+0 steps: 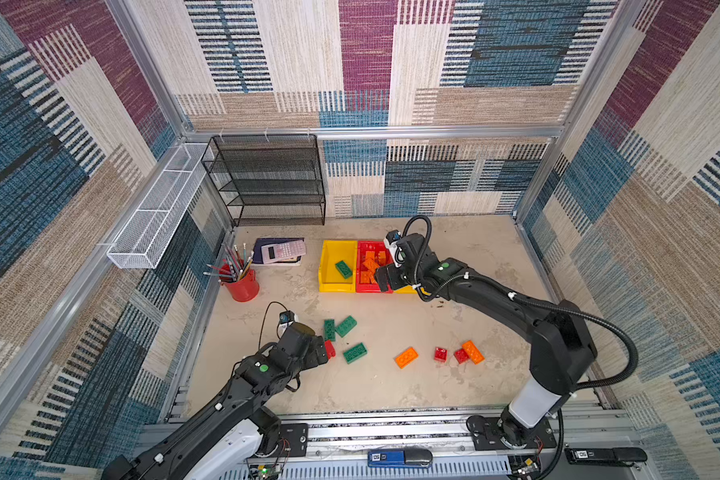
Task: Sort the legos into containers by color
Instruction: 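Release the orange brick into the red bin while the left gripper moves to red bricks, then lower the left gripper onto the red 2x2 brick and grasp it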
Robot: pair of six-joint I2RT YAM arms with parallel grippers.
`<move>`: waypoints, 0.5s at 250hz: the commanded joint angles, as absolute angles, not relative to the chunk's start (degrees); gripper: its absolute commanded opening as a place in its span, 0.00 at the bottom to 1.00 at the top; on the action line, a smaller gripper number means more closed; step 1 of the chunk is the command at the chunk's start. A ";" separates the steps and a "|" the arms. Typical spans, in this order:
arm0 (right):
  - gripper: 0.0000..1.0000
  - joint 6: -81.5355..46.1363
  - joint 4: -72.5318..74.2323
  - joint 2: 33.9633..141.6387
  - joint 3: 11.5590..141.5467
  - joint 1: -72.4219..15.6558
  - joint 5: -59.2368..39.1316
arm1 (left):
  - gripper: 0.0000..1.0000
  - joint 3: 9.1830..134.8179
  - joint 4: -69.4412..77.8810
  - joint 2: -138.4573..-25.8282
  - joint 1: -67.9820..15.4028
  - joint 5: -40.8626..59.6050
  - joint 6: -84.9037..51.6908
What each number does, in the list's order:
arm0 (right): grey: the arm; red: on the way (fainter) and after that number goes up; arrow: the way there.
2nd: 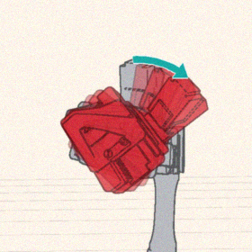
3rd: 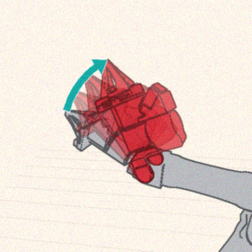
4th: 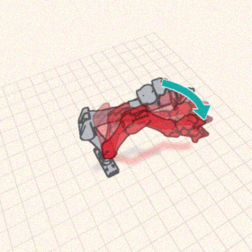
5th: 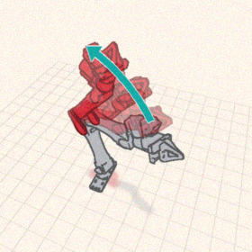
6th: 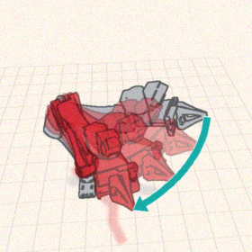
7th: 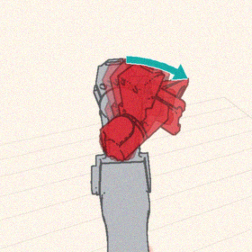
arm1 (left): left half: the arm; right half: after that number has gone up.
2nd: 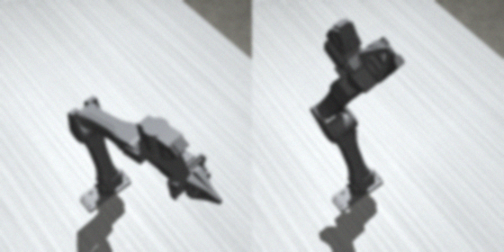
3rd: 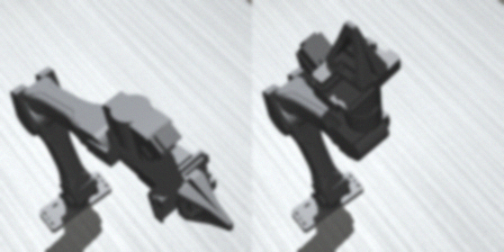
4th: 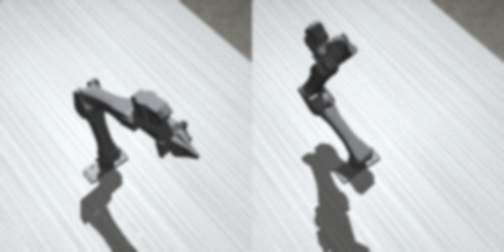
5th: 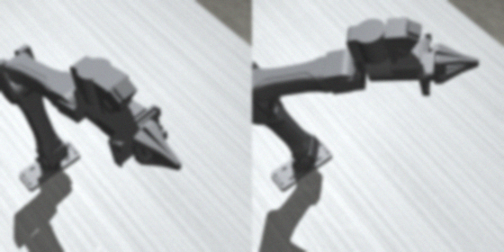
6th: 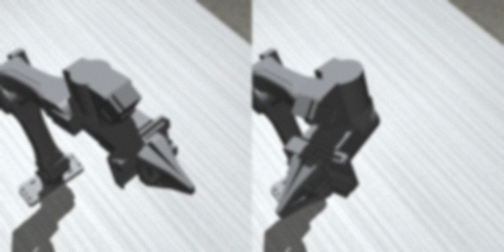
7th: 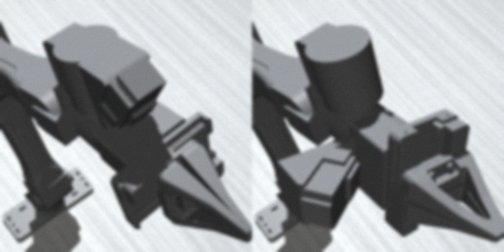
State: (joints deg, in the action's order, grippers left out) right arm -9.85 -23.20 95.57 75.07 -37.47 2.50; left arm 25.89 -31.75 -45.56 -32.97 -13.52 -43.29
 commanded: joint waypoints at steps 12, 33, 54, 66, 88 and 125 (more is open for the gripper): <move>1.00 -12.59 -20.15 89.64 69.70 -37.86 0.53 | 0.98 26.64 -27.53 -49.72 -30.28 -11.21 -42.53; 1.00 -13.34 -19.47 87.01 67.04 -37.92 0.30 | 0.99 27.96 -27.20 -53.15 -29.04 -10.94 -41.28; 1.00 -13.75 -18.88 85.23 65.21 -37.96 0.14 | 0.99 28.47 -25.66 -55.89 -28.00 -10.14 -40.70; 1.00 -13.86 -18.67 84.64 64.50 -37.89 0.07 | 0.99 28.49 -24.64 -57.12 -27.56 -9.80 -40.59; 1.00 -13.93 -18.15 83.90 63.34 -37.89 0.00 | 0.98 28.66 -23.36 -59.11 -26.91 -9.24 -40.34; 1.00 -14.18 -17.60 83.44 62.21 -37.91 -0.51 | 0.97 28.60 -21.71 -61.64 -25.76 -8.91 -39.91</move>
State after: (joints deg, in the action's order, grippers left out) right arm -13.30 -20.32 84.07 62.87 -37.91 0.23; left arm 28.08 -24.47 -60.25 -26.50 -10.02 -41.58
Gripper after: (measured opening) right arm 0.995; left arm 0.978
